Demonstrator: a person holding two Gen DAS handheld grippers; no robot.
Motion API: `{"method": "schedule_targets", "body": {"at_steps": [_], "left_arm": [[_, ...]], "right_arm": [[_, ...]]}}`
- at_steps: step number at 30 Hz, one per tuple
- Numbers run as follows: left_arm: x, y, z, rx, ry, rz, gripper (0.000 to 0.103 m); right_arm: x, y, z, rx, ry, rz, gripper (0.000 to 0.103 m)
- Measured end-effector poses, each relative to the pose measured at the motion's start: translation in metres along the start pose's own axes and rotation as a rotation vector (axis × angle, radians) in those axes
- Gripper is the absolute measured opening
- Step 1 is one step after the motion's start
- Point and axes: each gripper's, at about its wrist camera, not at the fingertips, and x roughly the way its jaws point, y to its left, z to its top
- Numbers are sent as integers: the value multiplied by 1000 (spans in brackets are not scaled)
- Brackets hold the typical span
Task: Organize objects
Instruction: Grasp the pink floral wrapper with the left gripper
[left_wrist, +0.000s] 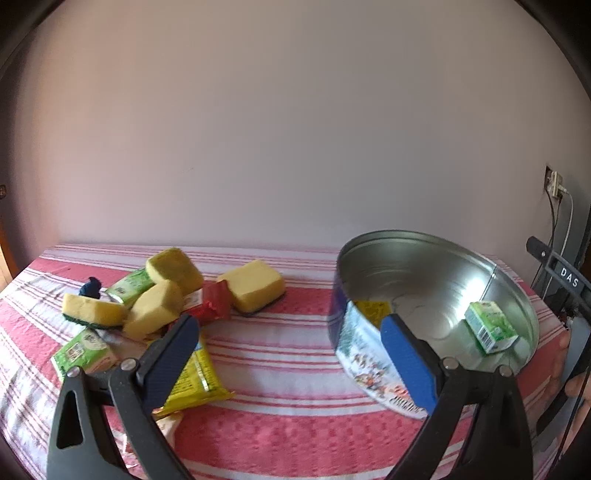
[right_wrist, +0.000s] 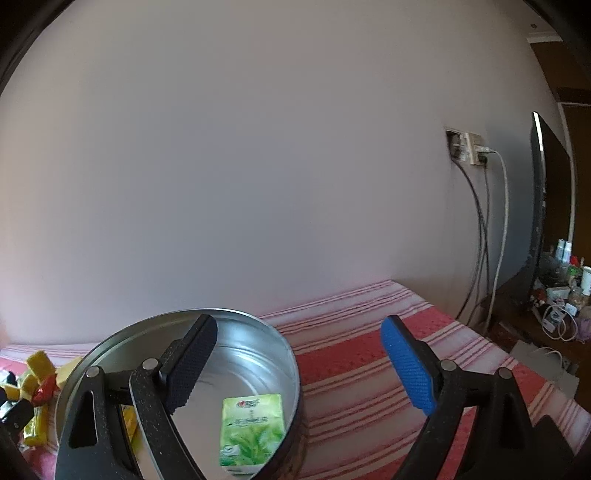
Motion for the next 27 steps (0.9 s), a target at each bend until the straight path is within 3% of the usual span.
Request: {"method": "schedule_targets", "body": {"at_steps": [10, 16, 27], "left_arm": [[-5, 20, -8, -22, 13, 36, 100], [-9, 26, -11, -30, 27, 39, 100], [-24, 43, -24, -28, 82, 53, 100]], "right_arm": [[-10, 23, -10, -61, -32, 85, 92], [-18, 30, -14, -63, -40, 78, 92], [-47, 63, -30, -116, -16, 161, 92]]}}
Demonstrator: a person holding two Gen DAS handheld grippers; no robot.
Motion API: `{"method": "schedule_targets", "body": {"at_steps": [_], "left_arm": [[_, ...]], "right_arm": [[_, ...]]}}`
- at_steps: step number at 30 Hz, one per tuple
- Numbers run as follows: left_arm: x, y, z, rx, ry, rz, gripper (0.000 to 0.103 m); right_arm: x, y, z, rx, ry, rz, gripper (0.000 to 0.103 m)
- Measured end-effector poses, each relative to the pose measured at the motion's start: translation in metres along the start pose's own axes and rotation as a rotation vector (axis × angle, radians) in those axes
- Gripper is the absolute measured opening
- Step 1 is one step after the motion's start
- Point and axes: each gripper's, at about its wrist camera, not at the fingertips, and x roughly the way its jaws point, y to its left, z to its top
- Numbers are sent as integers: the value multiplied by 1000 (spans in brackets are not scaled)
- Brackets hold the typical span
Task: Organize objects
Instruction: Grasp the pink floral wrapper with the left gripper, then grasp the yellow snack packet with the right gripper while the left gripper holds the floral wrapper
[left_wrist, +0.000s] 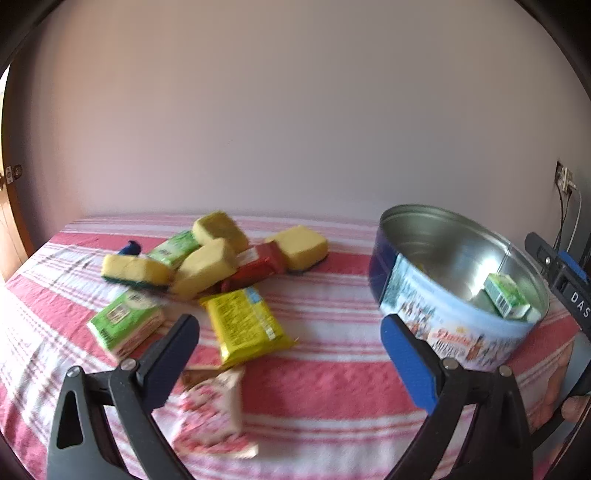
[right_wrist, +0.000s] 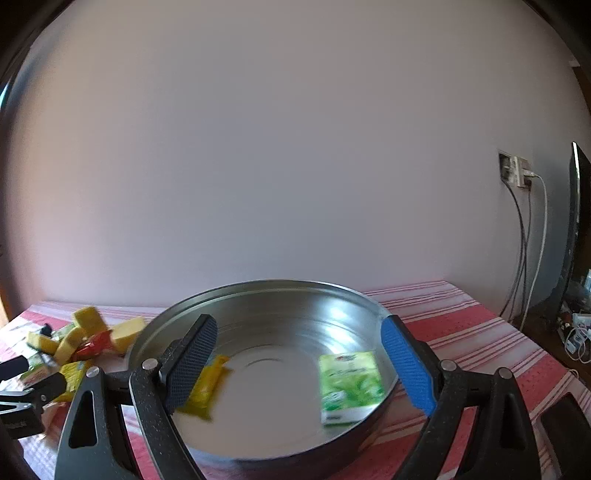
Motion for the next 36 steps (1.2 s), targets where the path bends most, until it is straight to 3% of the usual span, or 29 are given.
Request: {"method": "schedule_targets", "body": {"at_steps": [8, 14, 19, 23, 24, 25, 30, 32, 36], "left_arm": [[2, 48, -16, -94, 145, 2, 100], [10, 61, -25, -122, 221, 14, 99], [24, 68, -30, -158, 300, 11, 84], [23, 65, -30, -130, 295, 10, 61], [23, 64, -30, -118, 294, 0, 44], [23, 62, -30, -103, 296, -10, 40], [20, 68, -30, -131, 286, -58, 40], [12, 70, -28, -137, 243, -63, 40], [-6, 71, -18, -66, 129, 33, 40]], "right_arm": [[-16, 30, -6, -12, 50, 88, 92], [-22, 59, -12, -44, 97, 170, 92], [-23, 78, -14, -86, 121, 215, 92], [-19, 85, -16, -102, 132, 233, 92], [-18, 86, -17, -107, 138, 235, 92], [-18, 87, -18, -113, 144, 236, 92], [-17, 92, -19, -121, 149, 242, 92], [-17, 96, -20, -123, 157, 248, 92], [-12, 109, -21, -127, 183, 278, 92]]}}
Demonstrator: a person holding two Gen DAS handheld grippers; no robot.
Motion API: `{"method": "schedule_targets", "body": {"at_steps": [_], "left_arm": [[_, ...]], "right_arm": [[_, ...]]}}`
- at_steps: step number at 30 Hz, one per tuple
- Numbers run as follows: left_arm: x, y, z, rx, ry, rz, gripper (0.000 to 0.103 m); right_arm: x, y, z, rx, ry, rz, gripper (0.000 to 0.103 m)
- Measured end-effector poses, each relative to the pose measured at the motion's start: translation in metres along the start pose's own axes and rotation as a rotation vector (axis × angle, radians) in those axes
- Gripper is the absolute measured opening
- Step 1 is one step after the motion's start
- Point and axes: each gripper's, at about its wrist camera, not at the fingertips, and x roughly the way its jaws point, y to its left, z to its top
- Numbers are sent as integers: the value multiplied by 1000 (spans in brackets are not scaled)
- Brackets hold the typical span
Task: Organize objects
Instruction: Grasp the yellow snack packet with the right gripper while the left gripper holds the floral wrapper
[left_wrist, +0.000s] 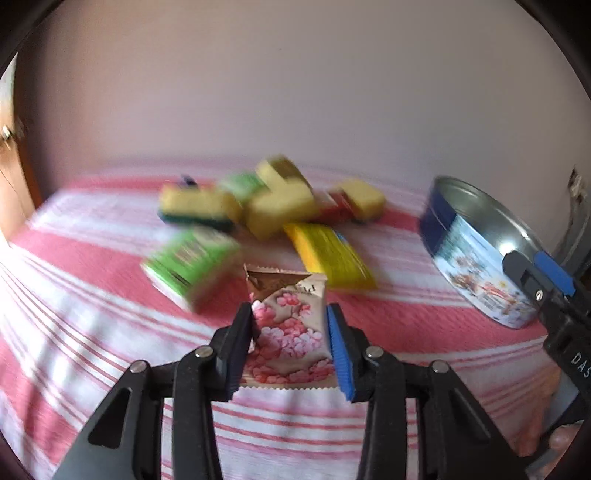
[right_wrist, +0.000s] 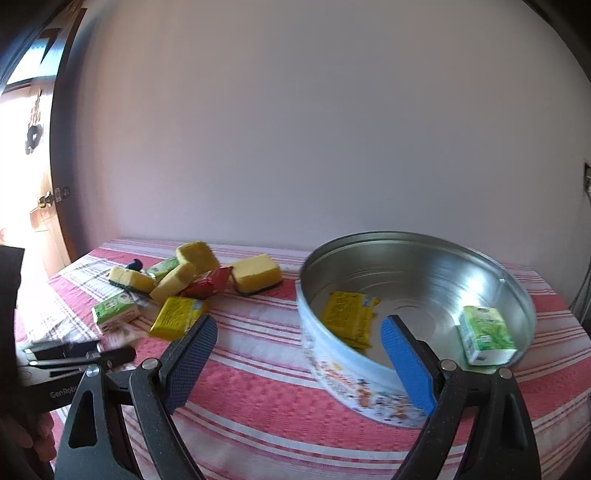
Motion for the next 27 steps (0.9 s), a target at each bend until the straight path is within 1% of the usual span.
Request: {"method": "schedule_targets", "body": {"at_steps": [3, 7, 13, 14, 17, 20, 22, 25, 26, 27], "left_arm": [[-5, 15, 11, -23, -23, -3, 40], [-6, 37, 30, -35, -66, 38, 40], [10, 47, 66, -9, -145, 80, 40], [15, 48, 69, -12, -154, 87, 40], [21, 57, 69, -41, -170, 76, 40], [29, 66, 67, -54, -161, 79, 40], [29, 70, 69, -57, -164, 88, 40], [30, 72, 70, -72, -164, 105, 40], [30, 74, 70, -80, -157, 101, 40], [31, 75, 69, -87, -153, 96, 40]], "right_arm": [[11, 13, 2, -6, 34, 21, 92], [25, 30, 4, -4, 75, 51, 92], [51, 56, 9, -2, 135, 86, 92], [60, 64, 10, -12, 158, 91, 92], [77, 77, 12, -31, 203, 97, 92], [96, 89, 14, -32, 255, 112, 92], [112, 100, 14, -36, 308, 126, 92], [127, 113, 14, -62, 360, 120, 92], [133, 118, 13, -74, 381, 119, 92], [136, 120, 12, -85, 396, 117, 88]]}}
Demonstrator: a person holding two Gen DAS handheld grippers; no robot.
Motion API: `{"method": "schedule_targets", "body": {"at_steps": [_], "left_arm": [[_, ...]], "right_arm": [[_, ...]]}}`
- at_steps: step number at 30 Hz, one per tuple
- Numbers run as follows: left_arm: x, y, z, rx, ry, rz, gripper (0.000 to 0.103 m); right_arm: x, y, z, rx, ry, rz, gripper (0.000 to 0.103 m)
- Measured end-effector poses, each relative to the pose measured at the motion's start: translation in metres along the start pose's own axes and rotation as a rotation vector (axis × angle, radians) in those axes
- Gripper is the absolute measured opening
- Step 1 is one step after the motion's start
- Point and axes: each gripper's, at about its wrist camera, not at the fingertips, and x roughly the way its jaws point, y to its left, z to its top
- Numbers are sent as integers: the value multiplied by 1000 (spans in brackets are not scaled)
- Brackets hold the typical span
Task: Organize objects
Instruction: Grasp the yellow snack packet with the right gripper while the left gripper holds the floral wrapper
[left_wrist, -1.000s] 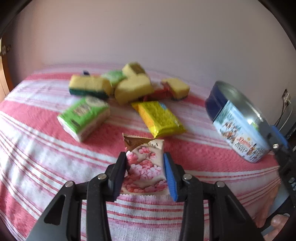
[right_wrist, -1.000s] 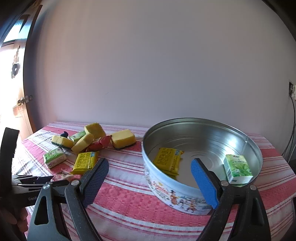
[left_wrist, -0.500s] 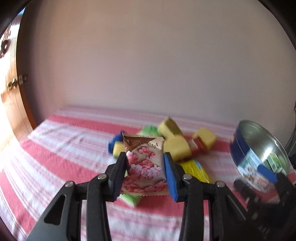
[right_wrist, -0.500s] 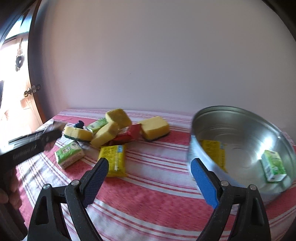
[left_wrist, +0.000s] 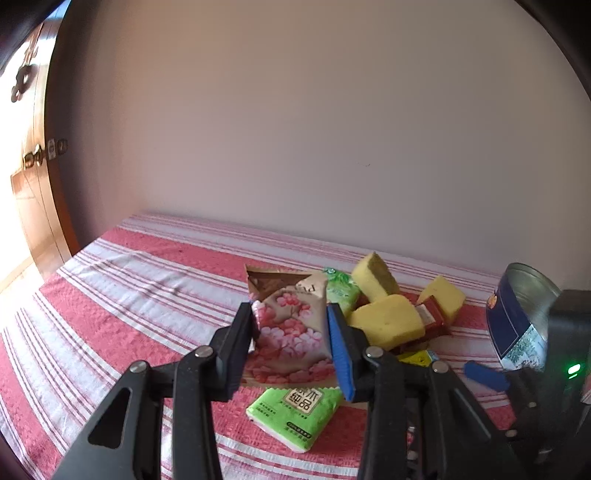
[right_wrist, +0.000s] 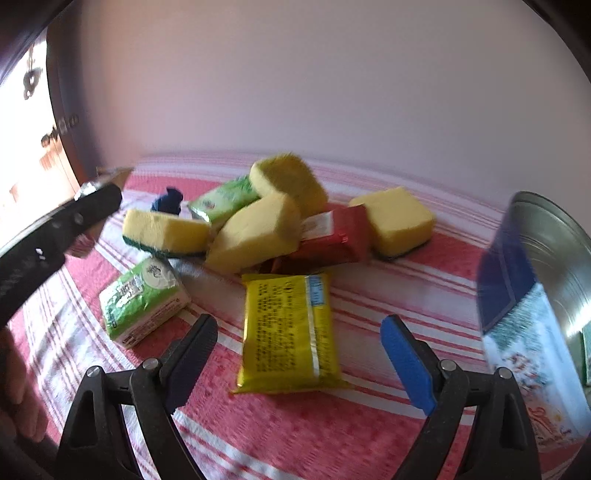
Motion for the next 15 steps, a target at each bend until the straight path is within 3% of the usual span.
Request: {"method": "schedule_targets", "body": {"at_steps": [1, 2, 6, 11, 15], "left_arm": [[1, 1, 0, -8, 4, -5, 40], [1, 2, -1, -15, 8, -11, 40], [3, 2, -2, -38, 14, -37, 40], [-1, 2, -2, -41, -33, -53, 40], [-7, -1, -3, -49, -68, -77, 40]], "right_arm": [[5, 3, 0, -16, 27, -4, 84], [11, 4, 0, -25, 58, 1, 72], [8, 2, -3, -25, 55, 6, 54], [-5, -12, -14, 18, 28, 61, 53], [-43, -37, -22, 51, -96, 98, 53]]}}
